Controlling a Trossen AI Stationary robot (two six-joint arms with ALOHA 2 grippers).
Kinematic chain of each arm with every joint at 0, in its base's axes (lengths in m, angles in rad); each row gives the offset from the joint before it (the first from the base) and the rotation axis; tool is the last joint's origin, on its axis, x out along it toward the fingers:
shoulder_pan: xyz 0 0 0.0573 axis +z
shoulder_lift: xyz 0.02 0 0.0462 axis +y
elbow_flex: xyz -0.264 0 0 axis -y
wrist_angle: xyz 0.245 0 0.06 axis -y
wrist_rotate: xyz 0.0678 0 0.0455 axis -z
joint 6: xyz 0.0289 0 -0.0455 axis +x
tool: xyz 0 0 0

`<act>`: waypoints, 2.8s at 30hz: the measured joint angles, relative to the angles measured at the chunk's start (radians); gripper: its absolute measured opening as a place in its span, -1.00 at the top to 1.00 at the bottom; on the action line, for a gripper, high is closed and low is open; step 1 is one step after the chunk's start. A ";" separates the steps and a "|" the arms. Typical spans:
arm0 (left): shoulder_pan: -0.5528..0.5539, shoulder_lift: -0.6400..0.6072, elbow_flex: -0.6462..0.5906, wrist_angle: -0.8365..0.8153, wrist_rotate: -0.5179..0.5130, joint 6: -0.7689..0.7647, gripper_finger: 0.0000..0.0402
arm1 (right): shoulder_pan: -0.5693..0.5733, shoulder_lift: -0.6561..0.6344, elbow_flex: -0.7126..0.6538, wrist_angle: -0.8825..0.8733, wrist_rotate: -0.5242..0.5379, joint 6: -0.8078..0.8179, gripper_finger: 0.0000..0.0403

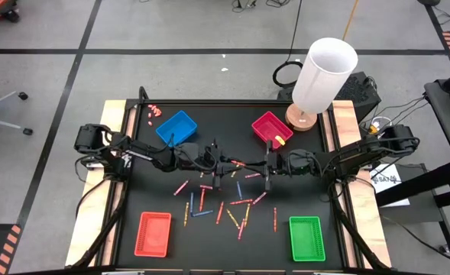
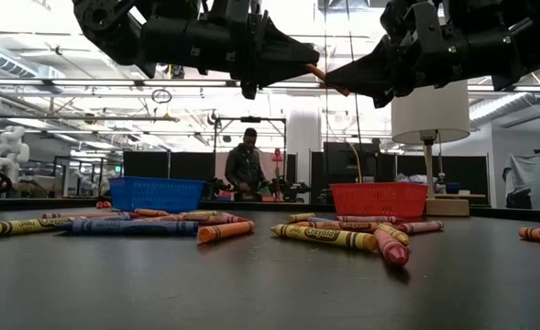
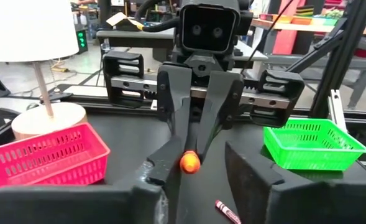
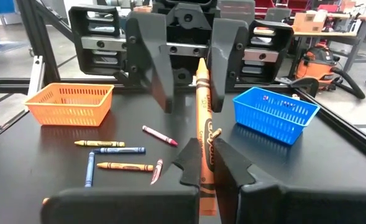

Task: Sort crayons
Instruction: Put the orange crayon into the red bin

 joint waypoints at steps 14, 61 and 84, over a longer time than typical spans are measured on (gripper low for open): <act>0.025 -0.001 0.000 -0.024 0.010 -0.053 0.95 | 0.000 0.000 -0.001 -0.005 0.009 0.000 0.98; 0.134 -0.211 0.000 -0.399 0.058 -0.018 0.91 | -0.003 0.000 0.000 -0.279 0.121 -0.070 0.17; 0.224 -0.354 0.000 -0.702 -0.203 0.162 0.81 | -0.065 0.000 0.000 -0.263 0.120 -0.053 0.17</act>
